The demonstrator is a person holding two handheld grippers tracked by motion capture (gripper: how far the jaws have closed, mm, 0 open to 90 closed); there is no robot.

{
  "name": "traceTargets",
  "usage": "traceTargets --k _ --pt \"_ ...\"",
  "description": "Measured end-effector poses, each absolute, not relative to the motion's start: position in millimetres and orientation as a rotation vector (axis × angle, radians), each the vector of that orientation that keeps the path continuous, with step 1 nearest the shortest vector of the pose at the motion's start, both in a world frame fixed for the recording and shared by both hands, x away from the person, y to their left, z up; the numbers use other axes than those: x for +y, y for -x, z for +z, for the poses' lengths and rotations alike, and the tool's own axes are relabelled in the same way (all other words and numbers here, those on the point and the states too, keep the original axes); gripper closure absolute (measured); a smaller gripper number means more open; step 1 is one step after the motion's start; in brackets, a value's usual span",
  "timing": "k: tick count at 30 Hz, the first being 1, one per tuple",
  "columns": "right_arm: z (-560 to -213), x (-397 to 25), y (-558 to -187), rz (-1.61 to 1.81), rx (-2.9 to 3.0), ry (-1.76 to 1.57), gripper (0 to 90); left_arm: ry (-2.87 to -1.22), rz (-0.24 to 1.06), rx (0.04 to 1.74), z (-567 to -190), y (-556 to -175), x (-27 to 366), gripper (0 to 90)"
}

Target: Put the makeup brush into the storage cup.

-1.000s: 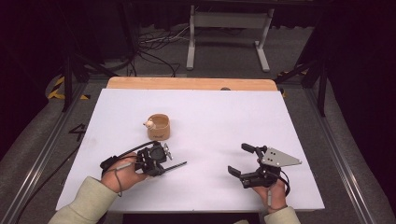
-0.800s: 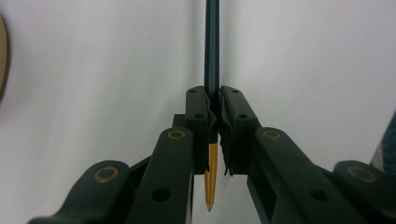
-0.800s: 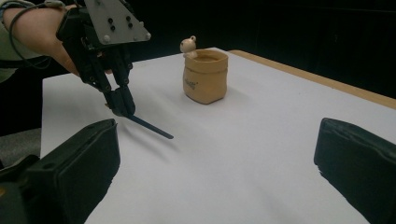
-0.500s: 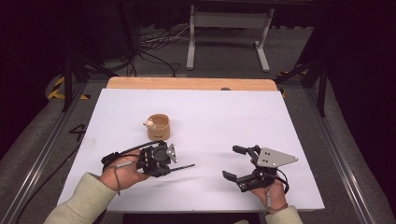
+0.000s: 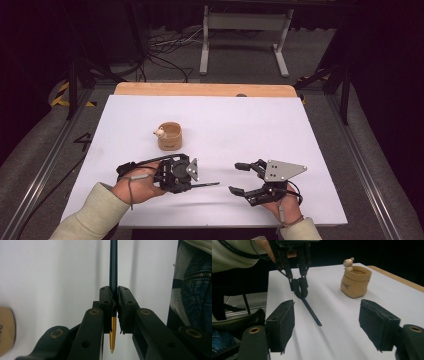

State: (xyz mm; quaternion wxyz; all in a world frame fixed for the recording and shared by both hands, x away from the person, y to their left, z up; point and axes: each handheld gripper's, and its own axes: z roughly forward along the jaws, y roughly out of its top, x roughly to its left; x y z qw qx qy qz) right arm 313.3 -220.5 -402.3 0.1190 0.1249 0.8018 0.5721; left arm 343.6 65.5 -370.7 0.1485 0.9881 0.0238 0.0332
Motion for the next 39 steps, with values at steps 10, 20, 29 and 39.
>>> traceTargets --k 10,20,29,39 --pt "-409 -204 -321 1.641 2.45 -0.254 42.6 -2.829 0.114 -0.015 -363 -337 54 82.8" --pt "-417 -189 -326 1.616 2.566 -0.159 56.7 -2.811 0.129 -0.077 -360 -332 47 82.8" --pt "-422 -182 -324 1.578 2.633 -0.106 71.6 -2.807 0.128 -0.117 -362 -329 44 82.8" --pt "-424 -179 -324 1.548 2.655 -0.091 83.2 -2.807 0.132 -0.147 -361 -327 40 82.8"
